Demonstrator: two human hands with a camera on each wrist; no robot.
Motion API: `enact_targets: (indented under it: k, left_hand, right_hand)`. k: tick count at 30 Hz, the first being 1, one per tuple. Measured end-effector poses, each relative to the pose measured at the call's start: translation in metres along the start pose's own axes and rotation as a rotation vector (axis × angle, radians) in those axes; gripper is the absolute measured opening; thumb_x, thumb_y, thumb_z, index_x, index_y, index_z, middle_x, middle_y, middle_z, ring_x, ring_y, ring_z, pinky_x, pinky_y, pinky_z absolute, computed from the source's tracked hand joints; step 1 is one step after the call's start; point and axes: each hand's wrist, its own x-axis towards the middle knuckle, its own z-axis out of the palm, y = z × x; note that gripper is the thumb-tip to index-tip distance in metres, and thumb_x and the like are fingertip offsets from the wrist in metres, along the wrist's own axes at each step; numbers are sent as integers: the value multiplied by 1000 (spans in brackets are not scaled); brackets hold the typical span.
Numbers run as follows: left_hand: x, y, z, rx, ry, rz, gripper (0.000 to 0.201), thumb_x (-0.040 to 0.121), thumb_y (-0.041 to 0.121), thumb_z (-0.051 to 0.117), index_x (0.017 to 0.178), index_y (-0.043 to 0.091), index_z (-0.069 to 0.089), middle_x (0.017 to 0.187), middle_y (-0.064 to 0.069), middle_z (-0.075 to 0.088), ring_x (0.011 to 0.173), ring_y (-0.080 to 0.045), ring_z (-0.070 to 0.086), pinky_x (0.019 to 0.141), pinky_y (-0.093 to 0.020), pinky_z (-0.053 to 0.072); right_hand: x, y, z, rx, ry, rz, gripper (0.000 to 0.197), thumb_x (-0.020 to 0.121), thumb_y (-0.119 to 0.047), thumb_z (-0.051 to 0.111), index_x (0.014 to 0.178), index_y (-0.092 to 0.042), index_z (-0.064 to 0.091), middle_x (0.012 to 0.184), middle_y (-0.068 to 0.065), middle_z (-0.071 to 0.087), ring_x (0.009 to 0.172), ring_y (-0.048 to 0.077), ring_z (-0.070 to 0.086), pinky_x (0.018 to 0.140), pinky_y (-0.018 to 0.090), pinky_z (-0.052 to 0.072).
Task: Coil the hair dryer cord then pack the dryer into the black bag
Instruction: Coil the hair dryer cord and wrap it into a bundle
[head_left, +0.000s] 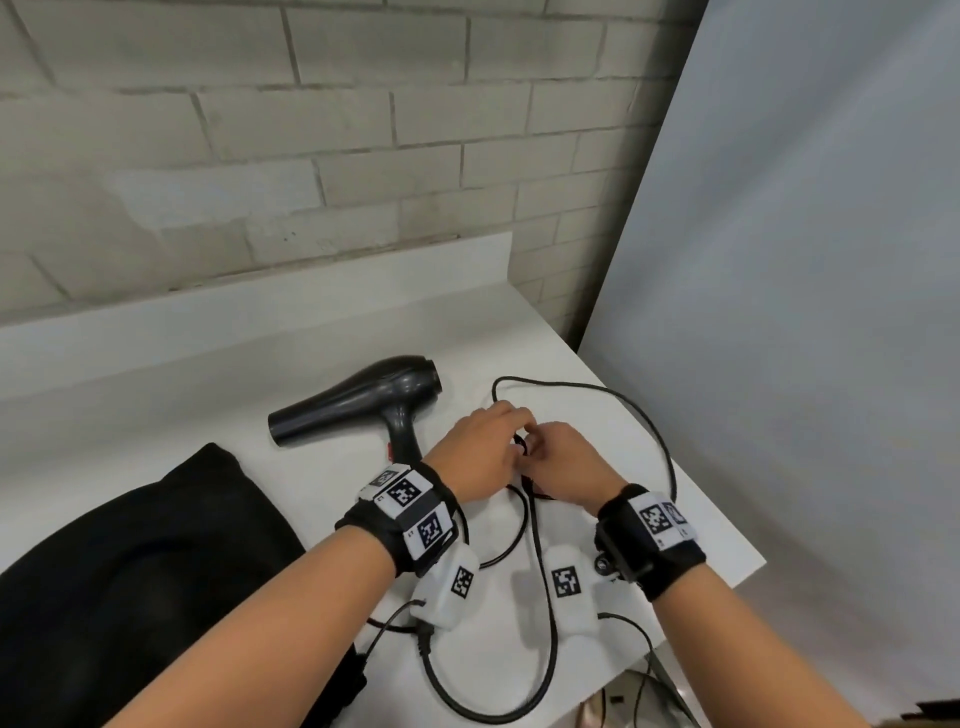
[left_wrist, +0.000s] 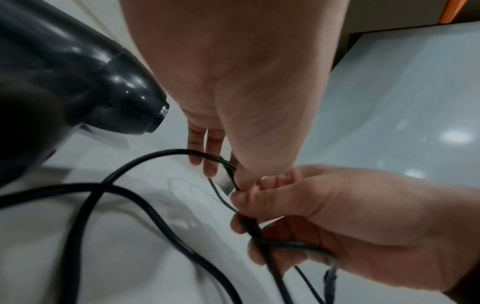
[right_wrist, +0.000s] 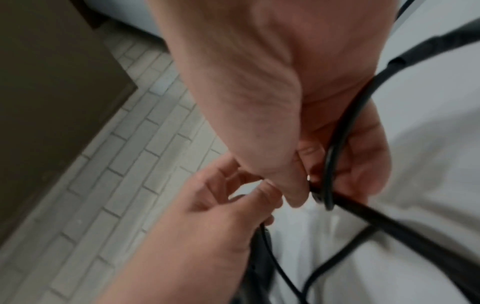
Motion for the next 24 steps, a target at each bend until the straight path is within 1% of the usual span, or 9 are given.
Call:
enact_targets:
  k: [3,5,9,11,13,16,19,21,24]
  left_hand:
    - [-3,-2,-14,-6,45,30,20,99,20,51,116,23,60,111,2,57,104,-19,54,92,-36,46]
    - [-8,-5,-28,-25,22,51,18,101,27,50,111,23,64,107,3,56,100,-12,52,90,-29,45]
    - [-23,-12,-52,-23,77,90,20,102,29,49,103,20,67,100,4,56,96,-12,55,89,-24,41]
    - [-33,-16,-59,-58,151,66,19,101,32,50,101,23,67,99,5,58,94,-11,56,89,-28,45]
    - [-44,-17,-62,-88,231,43,17,99,37,52,98,29,68,95,10,60,89,-8,57,84,-34,50]
    - [-60,-13,-64,-136,350,6,17,97,38,56,95,32,72,93,14,64,83,-6,60,78,-37,53]
    - [-72,-9,-63,-160,466,-19,16,96,38,58,94,34,73,96,18,66,85,-4,62,76,-35,54]
    - [-78,-9,-61,-182,518,-44,15,96,36,60,94,31,74,101,20,65,87,-3,62,77,-34,54]
    - [-84,-11,-63,-229,512,-74,14,96,33,60,94,28,73,103,20,62,85,-3,61,78,-36,54]
  right_hand:
    - [-18,-10,-13,222,-13,-57,13,87,-12,68,86,-1,62,69,7,59,57,15,52,57,25,47]
    - [-30,-19,-20,301,-3,-74,15,86,-16,73,93,-6,65,71,3,64,54,10,55,53,21,48]
    - [-58,-33,-35,368,-131,-75,32,79,-19,81,105,-13,63,76,1,68,53,13,57,52,25,46]
    - [-73,-37,-38,273,-173,-91,33,77,-24,83,103,-18,64,80,-2,73,60,14,62,59,25,50]
    - [-85,-38,-36,133,-91,-138,26,77,-28,82,96,-23,65,81,-2,74,68,13,65,69,23,50]
    - [-95,-38,-26,52,60,-215,14,81,-27,78,85,-23,65,73,1,69,57,10,53,61,21,46]
    - [-100,-37,-18,18,147,-273,14,83,-26,75,80,-27,61,63,-1,60,51,6,42,54,16,39]
    - [-104,-38,-14,-17,175,-304,13,84,-24,74,83,-26,61,59,-6,53,51,8,42,53,13,37]
    - [-108,-40,-11,-54,236,-383,8,87,-21,72,90,-22,64,64,-6,58,60,9,51,58,12,41]
